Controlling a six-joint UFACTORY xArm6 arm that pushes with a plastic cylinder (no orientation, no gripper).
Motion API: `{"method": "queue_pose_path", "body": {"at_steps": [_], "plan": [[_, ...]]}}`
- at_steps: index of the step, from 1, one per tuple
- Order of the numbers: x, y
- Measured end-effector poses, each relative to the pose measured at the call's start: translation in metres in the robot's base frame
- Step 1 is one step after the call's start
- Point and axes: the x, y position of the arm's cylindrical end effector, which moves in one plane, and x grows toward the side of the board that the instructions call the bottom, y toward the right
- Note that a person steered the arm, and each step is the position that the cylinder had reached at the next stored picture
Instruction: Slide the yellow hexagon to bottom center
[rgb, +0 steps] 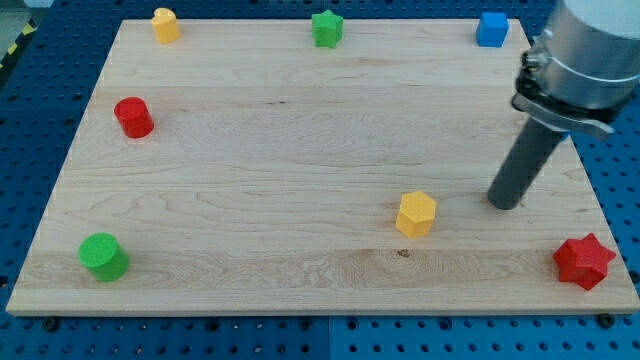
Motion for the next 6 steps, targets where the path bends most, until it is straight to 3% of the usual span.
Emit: {"method": "queue_pose_path", "body": {"at_steps": [3, 6], "plan": [[0.002, -0.065], [0.054, -0.092]]}}
